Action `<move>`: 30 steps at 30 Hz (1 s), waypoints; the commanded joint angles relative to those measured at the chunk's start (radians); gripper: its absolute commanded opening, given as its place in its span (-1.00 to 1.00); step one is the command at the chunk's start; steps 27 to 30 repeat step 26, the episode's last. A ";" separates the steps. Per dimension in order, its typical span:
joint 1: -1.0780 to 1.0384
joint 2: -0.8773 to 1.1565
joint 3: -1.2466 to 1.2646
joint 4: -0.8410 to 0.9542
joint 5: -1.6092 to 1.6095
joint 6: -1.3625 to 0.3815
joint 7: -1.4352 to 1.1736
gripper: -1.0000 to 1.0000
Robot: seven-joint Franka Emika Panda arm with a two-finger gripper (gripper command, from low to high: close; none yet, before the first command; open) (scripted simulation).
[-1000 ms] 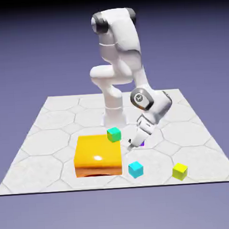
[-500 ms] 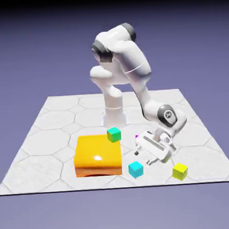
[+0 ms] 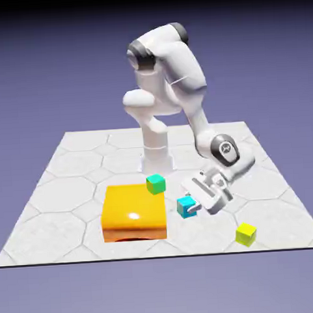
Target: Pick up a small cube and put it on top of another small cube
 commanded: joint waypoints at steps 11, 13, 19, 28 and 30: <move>0.235 -0.232 -0.301 -0.018 0.476 -0.109 -0.047 -1.00; 0.278 -0.273 -0.356 -0.021 0.563 -0.129 -0.056 -1.00; 0.371 -0.312 -0.468 -0.025 0.706 -0.188 -0.090 -1.00; 0.342 -0.296 -0.496 -0.109 0.658 -0.089 -0.059 1.00; 0.342 -0.296 -0.496 -0.109 0.658 -0.089 -0.059 1.00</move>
